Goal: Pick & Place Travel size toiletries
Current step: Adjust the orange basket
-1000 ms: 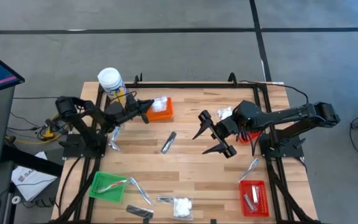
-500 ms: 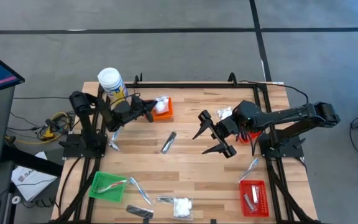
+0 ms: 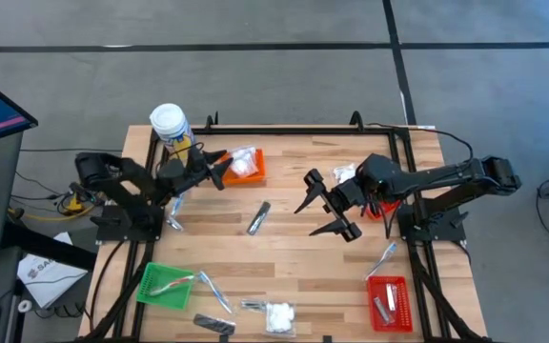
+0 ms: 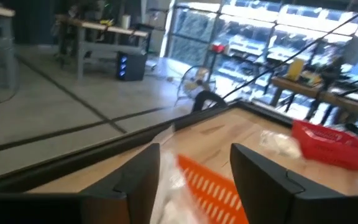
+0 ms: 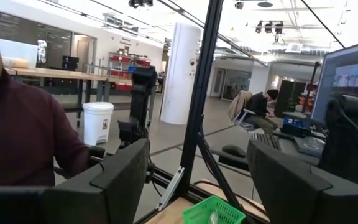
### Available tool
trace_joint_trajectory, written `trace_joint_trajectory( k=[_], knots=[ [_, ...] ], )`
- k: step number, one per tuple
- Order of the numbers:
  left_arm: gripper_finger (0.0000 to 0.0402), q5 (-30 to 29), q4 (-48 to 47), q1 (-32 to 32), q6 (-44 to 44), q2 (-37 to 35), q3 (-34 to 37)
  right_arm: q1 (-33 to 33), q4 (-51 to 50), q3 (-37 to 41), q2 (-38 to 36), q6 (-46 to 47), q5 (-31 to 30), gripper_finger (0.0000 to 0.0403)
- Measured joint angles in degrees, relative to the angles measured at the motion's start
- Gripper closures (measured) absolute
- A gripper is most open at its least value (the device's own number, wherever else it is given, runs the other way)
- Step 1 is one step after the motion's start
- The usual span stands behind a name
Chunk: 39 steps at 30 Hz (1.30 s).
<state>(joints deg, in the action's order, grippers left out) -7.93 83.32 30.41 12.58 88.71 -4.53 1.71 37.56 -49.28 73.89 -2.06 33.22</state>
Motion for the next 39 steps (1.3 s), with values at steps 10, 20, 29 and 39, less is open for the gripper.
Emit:
trace_joint_trajectory(
  k=[10,20,29,39],
  knots=[
    [0.0376,-3.9,-25.69,-0.02,1.76,-10.34,-2.42,-2.19,-2.12,0.0,0.02,1.79,-0.19,0.0137],
    [0.0401,-4.87,-49.87,-3.03,3.35,-16.57,-9.25,-3.01,-4.47,0.0,0.02,2.12,-0.21,0.0137],
    [0.0401,-11.29,-73.52,-6.48,6.38,-23.48,-15.3,-3.01,-4.7,0.0,0.02,2.12,-0.21,0.0137],
    [0.0401,-14.68,-69.95,-5.39,6.04,-16.32,-15.5,-3.01,-4.61,0.0,0.02,2.12,-0.22,0.0137]
  ],
)
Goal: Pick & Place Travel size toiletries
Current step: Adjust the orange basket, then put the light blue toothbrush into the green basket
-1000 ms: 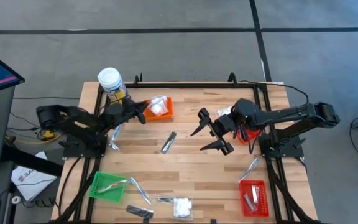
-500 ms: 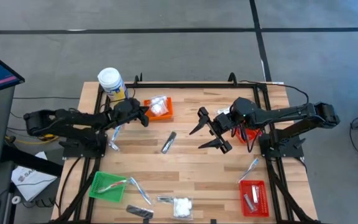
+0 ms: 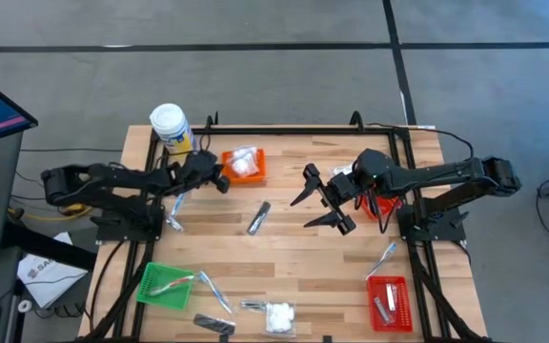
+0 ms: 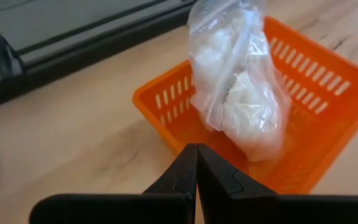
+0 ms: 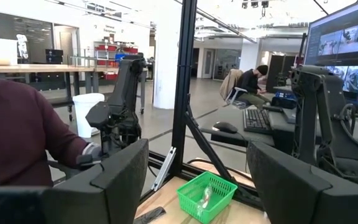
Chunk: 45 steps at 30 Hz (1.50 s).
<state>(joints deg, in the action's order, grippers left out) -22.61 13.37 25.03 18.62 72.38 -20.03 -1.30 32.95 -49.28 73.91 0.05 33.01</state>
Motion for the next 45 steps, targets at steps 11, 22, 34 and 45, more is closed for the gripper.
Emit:
trace_joint_trajectory(
  k=[11,22,34,45],
  knots=[
    [0.0401,0.04,12.53,0.08,-3.22,8.85,0.0,-0.39,-0.01,0.0,0.0,0.02,-0.02,0.0137],
    [0.0401,0.22,14.75,-0.9,-4.63,8.4,0.06,-0.37,-0.61,0.0,0.0,0.0,-0.02,0.0137],
    [0.0401,-0.48,16.22,-6.37,-10.6,1.84,0.09,-2.19,-3.57,-0.02,0.0,1.13,-0.02,0.0137],
    [0.0401,-0.48,16.84,-10.6,-12.38,-2.13,0.09,-5.89,-10.56,-0.02,0.0,6.98,-0.04,0.0137]
  ],
)
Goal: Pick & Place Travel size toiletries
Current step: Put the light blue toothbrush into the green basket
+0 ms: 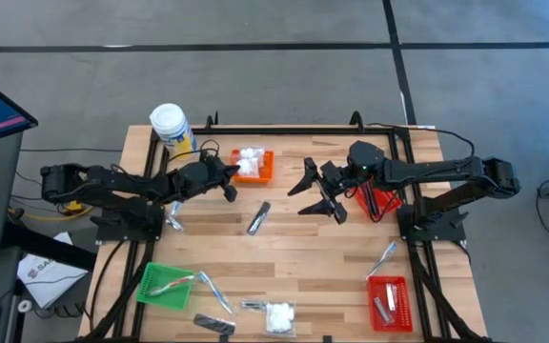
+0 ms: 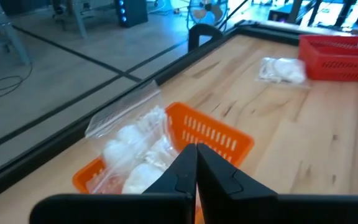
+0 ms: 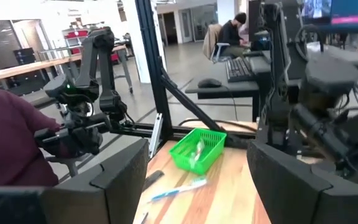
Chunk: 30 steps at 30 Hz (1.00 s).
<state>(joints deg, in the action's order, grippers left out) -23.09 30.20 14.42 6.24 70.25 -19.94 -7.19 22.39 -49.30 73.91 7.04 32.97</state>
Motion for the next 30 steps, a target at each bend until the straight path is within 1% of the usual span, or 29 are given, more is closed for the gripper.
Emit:
trace_joint_trajectory(
  k=[8,11,13,15,19,21,25,28,30],
  knots=[
    [0.0401,0.12,0.28,-2.26,0.0,-0.63,0.02,-0.1,-0.05,0.0,0.0,0.12,0.0,0.0137],
    [0.0401,2.43,0.62,-2.92,0.0,-0.65,0.02,-0.06,-0.42,0.0,-0.23,1.38,0.33,0.0137],
    [0.0401,5.16,0.73,-3.4,-0.01,-1.54,0.04,-0.11,-1.68,0.02,-1.75,3.04,2.01,0.0137],
    [0.0401,8.07,0.76,-4.12,0.0,-2.71,0.01,0.06,-2.8,-0.02,-4.15,2.57,3.96,0.0137],
    [0.0401,13.03,0.77,-6.33,-0.17,-7.04,0.07,2.89,-8.59,-0.08,-9.22,-1.38,4.67,0.0137],
    [0.0401,16.57,0.81,-7.6,-1.22,-9.56,0.04,4.81,-11.54,-0.02,-11.29,-3.41,4.24,0.0137],
    [0.0401,24.7,0.68,-10.41,-1.18,-15.08,0.0,8.95,-13.33,-0.02,-14.27,-6.66,0.93,0.0137],
    [0.0401,25.46,-2.43,-12.52,1.55,-19.84,0.0,11.56,-13.43,-0.02,-14.84,-7.84,-1.94,0.0137],
    [0.0401,24.35,-8.11,-13.15,2.9,-23.28,-0.41,12.66,-13.24,-0.02,-14.82,-8.43,-3.04,0.0137]
  ],
)
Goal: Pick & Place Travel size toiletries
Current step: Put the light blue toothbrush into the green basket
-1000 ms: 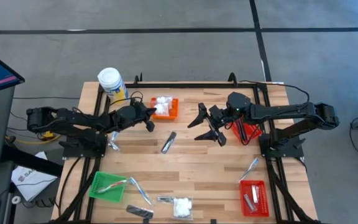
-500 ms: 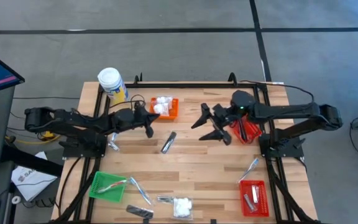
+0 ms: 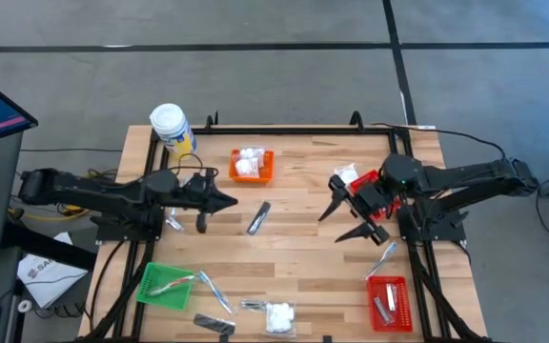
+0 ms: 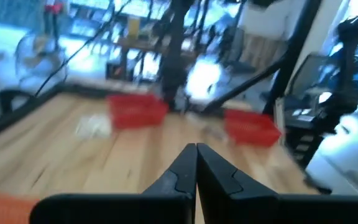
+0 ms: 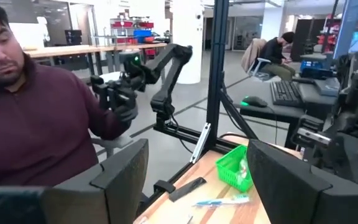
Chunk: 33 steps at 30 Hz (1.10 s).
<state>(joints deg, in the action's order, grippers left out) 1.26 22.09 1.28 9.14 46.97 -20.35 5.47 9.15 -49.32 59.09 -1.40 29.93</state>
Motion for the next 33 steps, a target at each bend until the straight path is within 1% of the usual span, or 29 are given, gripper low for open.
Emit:
trace_joint_trajectory(
  k=[2,4,6,8,10,13,17,20,25,27,29,33],
  knots=[
    [0.0401,-3.35,-10.14,-0.33,1.15,-3.44,-1.94,0.18,0.17,0.0,0.02,-0.12,-0.06,0.0137],
    [0.0401,-8.54,-22.06,-0.35,2.8,-5.72,-4.65,-0.15,0.27,0.0,0.09,-0.12,-0.25,0.0137],
    [0.0401,-13.92,-32.58,-0.32,5.43,-6.4,-6.64,-0.72,0.17,0.0,0.21,-0.12,-0.29,0.0137],
    [0.0401,-18.33,-41.12,-0.3,9.33,-6.4,-7.84,-1.39,0.22,0.0,0.22,-0.12,-0.27,0.0137],
    [0.0401,-21.16,-48.04,0.12,14.36,-5.53,-9.06,-2.11,0.26,0.0,0.2,-0.12,-0.28,0.0137],
    [0.0401,-22.64,-55.9,1.7,20.84,-3.53,-9.76,-3.0,0.27,0.0,0.22,-0.12,-0.3,0.0137],
    [0.0401,-22.9,-61.53,4.92,28.33,-0.31,-9.91,-3.84,0.21,0.0,0.22,-0.12,-0.32,0.0137],
    [0.0401,-22.88,-65.42,7.64,31.08,2.14,-9.91,-4.06,0.06,0.0,0.22,-0.12,-0.31,0.0137],
    [0.0392,-22.89,-75.32,11.48,38.23,5.57,-9.91,-3.95,-0.36,0.0,0.24,-0.13,-0.3,0.0137],
    [0.0379,-22.88,-78.05,12.43,39.83,6.46,-9.91,-3.95,-0.49,0.0,0.24,-0.3,-0.28,0.0137],
    [0.036,-22.7,-78.13,12.66,40.81,6.91,-9.67,-3.95,-0.73,0.0,0.24,-0.33,-0.29,0.0137],
    [0.0303,-21.38,-76.82,12.64,41.28,6.91,-7.87,-3.95,-0.76,0.01,0.24,-0.6,-0.3,0.0137]
  ],
)
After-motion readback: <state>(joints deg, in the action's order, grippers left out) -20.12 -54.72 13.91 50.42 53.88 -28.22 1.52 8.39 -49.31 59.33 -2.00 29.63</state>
